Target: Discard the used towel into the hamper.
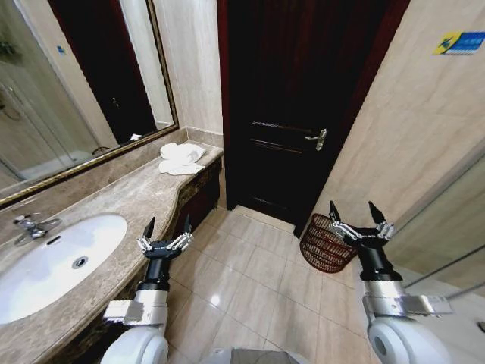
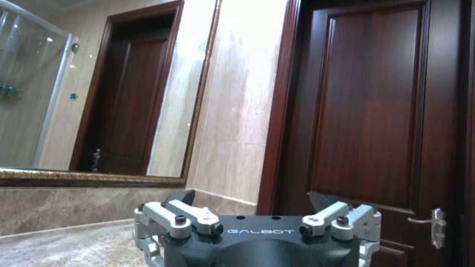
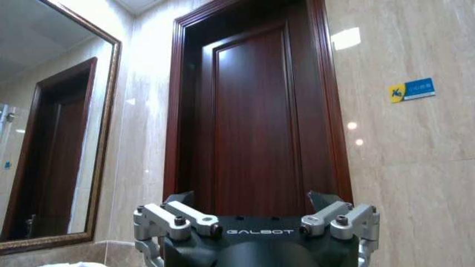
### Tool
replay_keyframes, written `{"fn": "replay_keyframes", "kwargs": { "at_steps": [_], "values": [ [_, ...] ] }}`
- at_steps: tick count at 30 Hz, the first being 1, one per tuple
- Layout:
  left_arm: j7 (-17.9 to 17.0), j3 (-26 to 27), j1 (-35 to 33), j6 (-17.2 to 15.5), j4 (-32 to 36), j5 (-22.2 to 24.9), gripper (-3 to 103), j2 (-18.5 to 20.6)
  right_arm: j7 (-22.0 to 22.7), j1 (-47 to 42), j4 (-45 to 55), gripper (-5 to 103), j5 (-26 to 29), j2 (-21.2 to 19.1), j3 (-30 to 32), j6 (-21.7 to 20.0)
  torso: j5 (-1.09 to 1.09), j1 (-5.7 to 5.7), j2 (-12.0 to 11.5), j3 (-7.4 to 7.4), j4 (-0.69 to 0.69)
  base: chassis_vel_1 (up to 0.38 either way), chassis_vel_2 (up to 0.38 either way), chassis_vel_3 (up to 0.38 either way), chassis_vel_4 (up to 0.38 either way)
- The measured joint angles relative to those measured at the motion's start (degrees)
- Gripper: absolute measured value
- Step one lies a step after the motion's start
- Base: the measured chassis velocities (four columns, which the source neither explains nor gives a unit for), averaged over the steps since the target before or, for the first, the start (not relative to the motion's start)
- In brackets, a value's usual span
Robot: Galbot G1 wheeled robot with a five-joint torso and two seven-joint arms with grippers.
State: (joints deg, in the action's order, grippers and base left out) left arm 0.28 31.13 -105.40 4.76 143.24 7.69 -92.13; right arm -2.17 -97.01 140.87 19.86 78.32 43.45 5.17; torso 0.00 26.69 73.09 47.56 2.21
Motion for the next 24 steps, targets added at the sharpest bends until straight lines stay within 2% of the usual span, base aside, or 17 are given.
{"fn": "replay_keyframes", "kwargs": {
  "at_steps": [24],
  "values": [
    [0.1, 0.0, 0.0, 0.2, 0.0, -0.1, 100, 0.0, -0.8, 0.4, -0.4, 100, 0.6, -0.5, -0.2, 0.2, 0.0, 0.0, 0.0, 0.0, 0.0, -0.039, 0.039, 0.044, -0.039]
  ]
}}
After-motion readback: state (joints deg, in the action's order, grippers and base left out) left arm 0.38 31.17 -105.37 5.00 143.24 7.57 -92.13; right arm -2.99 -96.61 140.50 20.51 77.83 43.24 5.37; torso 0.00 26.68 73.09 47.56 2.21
